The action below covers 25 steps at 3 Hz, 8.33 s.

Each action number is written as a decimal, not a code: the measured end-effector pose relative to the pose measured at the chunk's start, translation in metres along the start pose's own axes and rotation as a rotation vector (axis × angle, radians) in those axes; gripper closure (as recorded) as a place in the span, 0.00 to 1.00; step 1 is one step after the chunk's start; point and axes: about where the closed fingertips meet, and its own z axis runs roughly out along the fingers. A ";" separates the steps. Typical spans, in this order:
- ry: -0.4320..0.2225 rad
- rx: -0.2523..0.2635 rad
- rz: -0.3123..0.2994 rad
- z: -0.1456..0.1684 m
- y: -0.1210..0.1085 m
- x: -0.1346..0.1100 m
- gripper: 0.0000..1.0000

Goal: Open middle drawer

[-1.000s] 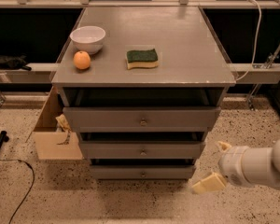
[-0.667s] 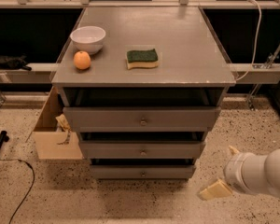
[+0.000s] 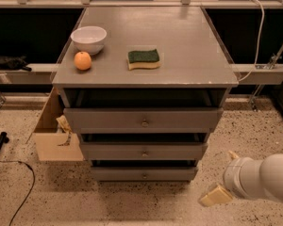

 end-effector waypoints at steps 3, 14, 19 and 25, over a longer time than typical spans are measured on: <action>-0.028 -0.017 -0.012 0.033 -0.002 -0.026 0.00; 0.002 -0.114 0.130 0.204 -0.046 -0.042 0.00; -0.085 -0.147 -0.041 0.259 -0.047 -0.052 0.00; -0.191 -0.063 -0.028 0.307 -0.057 -0.070 0.00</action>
Offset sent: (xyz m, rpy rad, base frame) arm 0.0251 0.0304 -0.0239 0.0247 -0.0061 0.0139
